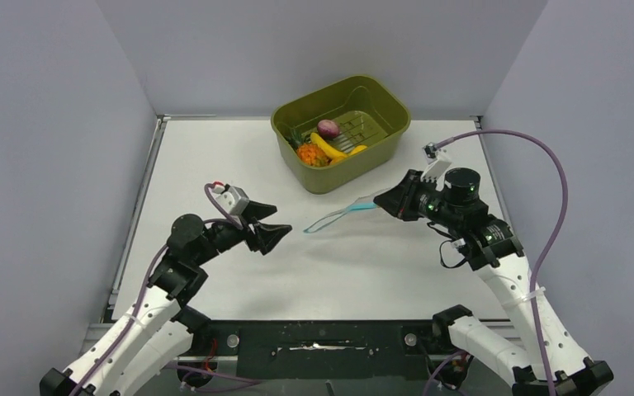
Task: Place the food in the zip-top bag and seal the zipper
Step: Pick up the fake fruit from the corner of the board.
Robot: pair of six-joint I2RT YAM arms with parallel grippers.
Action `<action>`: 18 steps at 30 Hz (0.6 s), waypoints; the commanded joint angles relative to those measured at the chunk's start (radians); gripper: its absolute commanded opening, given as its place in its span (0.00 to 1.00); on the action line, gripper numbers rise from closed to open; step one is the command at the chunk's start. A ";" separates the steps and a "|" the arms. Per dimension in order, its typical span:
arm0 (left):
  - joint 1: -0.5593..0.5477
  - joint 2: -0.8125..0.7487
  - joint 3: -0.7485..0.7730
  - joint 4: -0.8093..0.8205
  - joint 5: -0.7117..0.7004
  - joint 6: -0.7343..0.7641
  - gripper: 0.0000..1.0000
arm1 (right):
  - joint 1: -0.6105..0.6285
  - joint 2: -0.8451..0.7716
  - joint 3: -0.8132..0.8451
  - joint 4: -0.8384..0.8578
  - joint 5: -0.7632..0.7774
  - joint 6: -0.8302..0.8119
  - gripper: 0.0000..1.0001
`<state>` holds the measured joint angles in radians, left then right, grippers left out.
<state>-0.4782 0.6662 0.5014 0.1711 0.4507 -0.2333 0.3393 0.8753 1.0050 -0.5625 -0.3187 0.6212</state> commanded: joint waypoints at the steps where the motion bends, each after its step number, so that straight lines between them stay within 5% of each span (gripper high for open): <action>1: -0.086 0.024 0.002 0.132 0.053 0.005 0.63 | 0.082 0.009 0.001 0.190 -0.090 0.073 0.02; 18: -0.246 0.072 0.061 -0.066 -0.139 0.226 0.44 | 0.286 0.130 0.015 0.316 -0.134 0.089 0.03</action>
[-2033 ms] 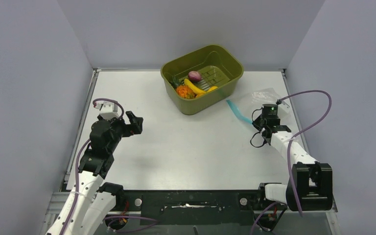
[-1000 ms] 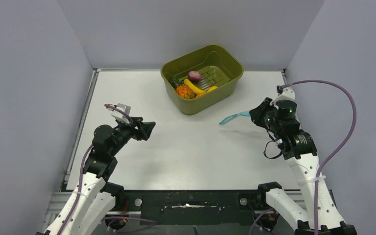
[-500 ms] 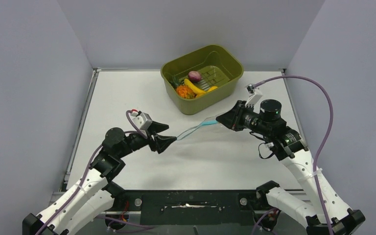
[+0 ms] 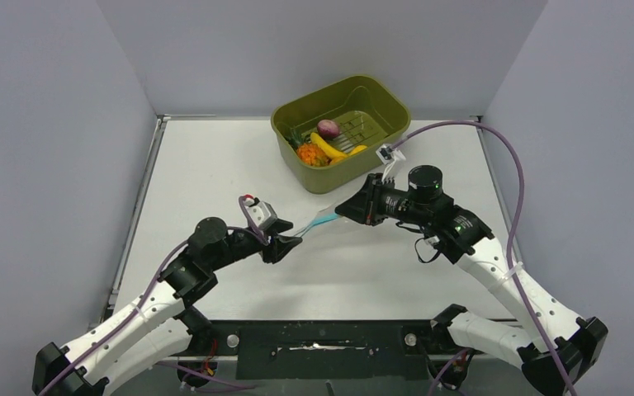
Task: Place the food in the zip-top bag and seal the zipper
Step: Pick up the fake fruit from the corner of the board, then open the zipper of the food storage bag.
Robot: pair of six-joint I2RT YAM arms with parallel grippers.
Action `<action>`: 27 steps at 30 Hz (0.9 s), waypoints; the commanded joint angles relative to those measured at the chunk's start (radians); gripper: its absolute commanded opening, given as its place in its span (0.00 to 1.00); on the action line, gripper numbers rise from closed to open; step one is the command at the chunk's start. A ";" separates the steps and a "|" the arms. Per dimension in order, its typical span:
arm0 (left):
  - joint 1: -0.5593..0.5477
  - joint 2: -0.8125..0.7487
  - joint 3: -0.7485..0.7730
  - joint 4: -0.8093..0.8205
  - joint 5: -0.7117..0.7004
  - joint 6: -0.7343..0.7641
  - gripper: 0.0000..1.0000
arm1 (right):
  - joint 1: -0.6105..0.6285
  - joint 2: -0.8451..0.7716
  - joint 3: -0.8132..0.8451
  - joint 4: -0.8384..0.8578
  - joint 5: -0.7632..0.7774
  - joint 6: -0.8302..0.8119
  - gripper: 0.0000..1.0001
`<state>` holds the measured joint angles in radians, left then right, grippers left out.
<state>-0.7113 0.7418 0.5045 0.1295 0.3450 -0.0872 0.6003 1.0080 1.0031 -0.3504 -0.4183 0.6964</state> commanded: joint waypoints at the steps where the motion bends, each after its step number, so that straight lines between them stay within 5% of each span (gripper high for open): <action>1: -0.015 -0.005 0.058 -0.035 -0.031 0.093 0.42 | 0.030 0.001 0.018 0.108 -0.034 0.014 0.03; 5: -0.020 -0.025 0.039 -0.049 -0.027 0.154 0.36 | 0.041 0.015 0.020 0.126 -0.035 0.015 0.03; 13: -0.023 -0.099 -0.003 -0.050 0.042 0.208 0.00 | 0.048 0.044 0.021 0.118 0.003 -0.008 0.03; 15: -0.024 -0.113 -0.013 -0.039 0.062 0.205 0.00 | 0.048 0.050 0.026 0.100 0.041 -0.014 0.07; 23: -0.024 -0.103 -0.009 -0.016 -0.016 0.143 0.00 | 0.048 0.009 0.032 0.057 0.263 0.039 0.60; 27: -0.024 -0.095 0.006 -0.021 -0.074 0.093 0.00 | 0.047 -0.033 0.016 0.081 0.339 0.031 0.71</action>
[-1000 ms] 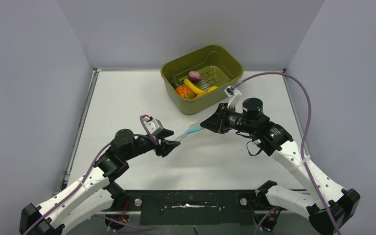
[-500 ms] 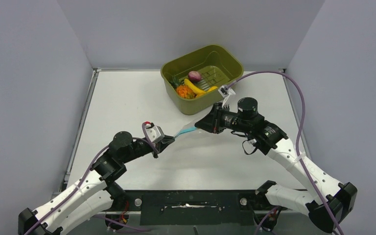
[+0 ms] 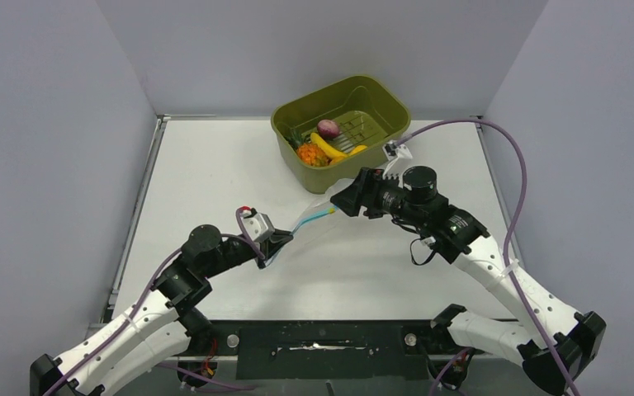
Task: Place the food in the zip-top bag and seal the zipper
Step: Open the zipper of the food storage bag.
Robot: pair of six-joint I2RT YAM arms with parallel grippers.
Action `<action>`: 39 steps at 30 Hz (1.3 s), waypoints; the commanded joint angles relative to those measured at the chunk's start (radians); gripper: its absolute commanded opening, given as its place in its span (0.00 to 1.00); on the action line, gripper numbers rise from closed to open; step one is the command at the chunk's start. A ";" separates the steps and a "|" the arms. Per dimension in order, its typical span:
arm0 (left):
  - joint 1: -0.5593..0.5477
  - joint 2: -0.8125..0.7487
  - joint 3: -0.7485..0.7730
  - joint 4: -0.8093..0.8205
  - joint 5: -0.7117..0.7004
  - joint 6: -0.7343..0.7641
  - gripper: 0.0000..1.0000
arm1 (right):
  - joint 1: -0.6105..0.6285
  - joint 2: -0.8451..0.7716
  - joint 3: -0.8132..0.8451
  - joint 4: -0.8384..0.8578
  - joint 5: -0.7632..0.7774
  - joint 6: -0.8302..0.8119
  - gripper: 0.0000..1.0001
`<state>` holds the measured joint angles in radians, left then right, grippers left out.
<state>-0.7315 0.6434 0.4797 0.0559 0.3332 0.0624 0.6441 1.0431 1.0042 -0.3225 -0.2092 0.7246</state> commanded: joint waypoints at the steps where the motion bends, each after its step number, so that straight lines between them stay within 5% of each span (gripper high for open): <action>1: -0.003 0.005 0.034 0.051 -0.072 -0.068 0.00 | 0.003 -0.078 0.012 0.055 0.144 -0.007 0.73; 8: -0.001 0.006 0.057 0.032 -0.281 -0.157 0.00 | 0.003 -0.101 -0.012 0.098 0.164 -0.085 0.89; 20: 0.180 0.111 0.162 0.035 -0.154 -0.324 0.00 | 0.003 -0.044 -0.068 0.269 0.208 -0.123 0.88; 22: 0.214 0.113 0.118 0.079 -0.234 -0.282 0.00 | 0.003 -0.024 -0.046 0.251 0.234 -0.130 0.88; 28: 0.449 0.126 -0.046 0.301 -0.170 -0.351 0.00 | 0.003 0.023 0.008 0.173 0.327 -0.058 0.83; 34: 0.474 0.231 -0.003 0.245 -0.113 -0.341 0.00 | 0.003 0.078 0.050 0.201 0.298 -0.060 0.83; 39: 0.465 0.174 0.066 0.133 -0.120 -0.395 0.00 | 0.005 0.109 0.038 0.218 0.226 -0.093 0.76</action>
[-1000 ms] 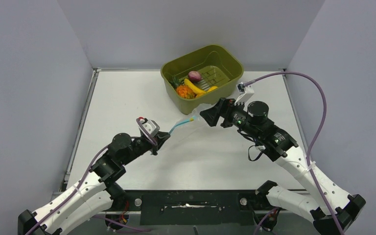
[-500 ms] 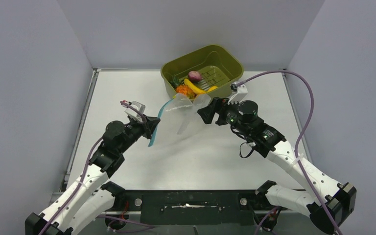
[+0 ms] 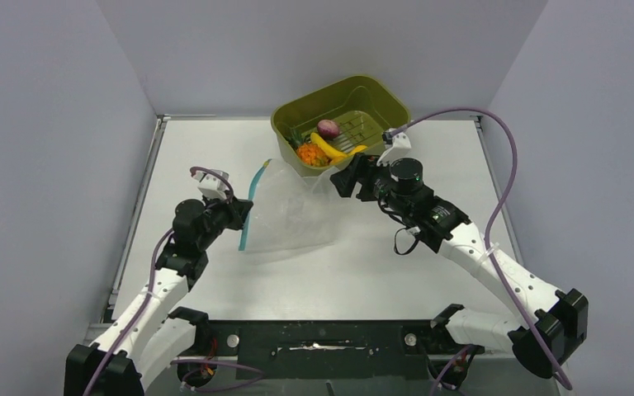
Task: Place the food in the zip-top bag and seal the zipper
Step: Open the zipper of the food storage bag.
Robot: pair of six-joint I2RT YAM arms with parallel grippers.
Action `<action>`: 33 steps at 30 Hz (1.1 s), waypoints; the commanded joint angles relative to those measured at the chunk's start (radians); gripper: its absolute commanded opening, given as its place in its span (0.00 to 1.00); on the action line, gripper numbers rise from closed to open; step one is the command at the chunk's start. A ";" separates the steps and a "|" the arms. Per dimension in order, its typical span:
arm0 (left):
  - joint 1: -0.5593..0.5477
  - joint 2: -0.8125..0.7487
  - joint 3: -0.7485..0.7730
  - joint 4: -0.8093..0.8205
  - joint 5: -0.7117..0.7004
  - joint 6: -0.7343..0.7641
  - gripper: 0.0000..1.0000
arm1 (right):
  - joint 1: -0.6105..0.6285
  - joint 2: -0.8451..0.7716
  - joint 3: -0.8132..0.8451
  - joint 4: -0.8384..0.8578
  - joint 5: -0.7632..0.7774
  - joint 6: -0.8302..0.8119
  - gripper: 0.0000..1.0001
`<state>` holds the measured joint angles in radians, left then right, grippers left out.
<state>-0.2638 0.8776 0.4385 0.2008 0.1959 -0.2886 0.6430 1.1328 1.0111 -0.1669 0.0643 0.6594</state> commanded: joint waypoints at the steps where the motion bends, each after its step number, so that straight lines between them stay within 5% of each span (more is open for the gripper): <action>1: -0.006 -0.085 0.119 -0.054 -0.013 -0.054 0.00 | 0.007 0.023 0.034 0.028 -0.040 -0.028 0.75; 7: -0.007 -0.161 0.430 -0.607 -0.277 -0.093 0.00 | 0.004 -0.060 0.004 -0.107 0.049 0.067 0.72; 14: -0.007 -0.072 0.781 -1.049 -0.263 -0.090 0.00 | 0.006 -0.179 -0.013 -0.236 0.110 0.071 0.76; 18: -0.007 -0.083 0.660 -0.951 0.043 -0.170 0.00 | 0.007 -0.216 -0.046 -0.205 0.034 0.089 0.76; 24: -0.011 -0.152 0.416 -0.681 0.168 -0.373 0.00 | 0.020 -0.203 -0.058 -0.172 -0.129 0.123 0.74; 29: -0.012 -0.190 0.151 -0.312 0.256 -0.526 0.00 | 0.032 -0.172 -0.082 -0.149 -0.138 0.140 0.73; 33: -0.012 -0.162 0.033 -0.165 0.267 -0.588 0.03 | 0.033 -0.131 -0.076 -0.140 -0.138 0.131 0.74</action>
<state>-0.2741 0.7067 0.5255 -0.2752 0.3908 -0.7647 0.6693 0.9752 0.9306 -0.3744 -0.0475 0.7872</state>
